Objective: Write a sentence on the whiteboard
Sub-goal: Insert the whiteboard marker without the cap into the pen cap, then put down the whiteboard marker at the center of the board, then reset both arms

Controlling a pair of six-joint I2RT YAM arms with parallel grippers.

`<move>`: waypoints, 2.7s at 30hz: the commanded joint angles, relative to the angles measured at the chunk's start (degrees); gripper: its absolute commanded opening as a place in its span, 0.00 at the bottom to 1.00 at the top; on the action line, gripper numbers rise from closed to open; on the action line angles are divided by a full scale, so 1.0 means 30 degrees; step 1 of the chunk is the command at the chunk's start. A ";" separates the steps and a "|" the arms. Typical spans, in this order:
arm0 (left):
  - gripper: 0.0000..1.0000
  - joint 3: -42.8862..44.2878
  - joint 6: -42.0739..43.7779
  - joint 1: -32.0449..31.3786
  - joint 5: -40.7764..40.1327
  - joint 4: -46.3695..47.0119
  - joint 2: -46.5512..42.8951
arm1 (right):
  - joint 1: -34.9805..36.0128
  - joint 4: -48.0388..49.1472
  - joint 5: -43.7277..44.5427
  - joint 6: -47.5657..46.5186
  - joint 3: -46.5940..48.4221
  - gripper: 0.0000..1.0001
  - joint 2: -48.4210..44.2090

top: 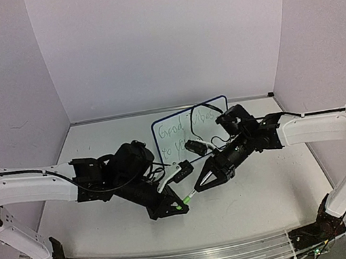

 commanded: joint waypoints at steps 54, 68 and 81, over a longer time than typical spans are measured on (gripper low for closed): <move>0.89 -0.5074 -0.5163 1.0298 -0.8770 0.0266 -0.3939 | -1.2936 -0.0461 0.9905 -0.2925 -0.2592 0.58 0.1654; 0.92 -0.4944 -0.4356 1.7574 -0.6909 0.2258 -0.2582 | -1.5380 -0.1940 1.5686 -0.4178 -0.1001 0.98 0.0892; 1.00 -0.5148 -0.2436 1.9664 -1.3589 0.5507 -0.5839 | -1.6965 0.2143 1.9871 -0.5565 -0.3811 0.98 -0.6046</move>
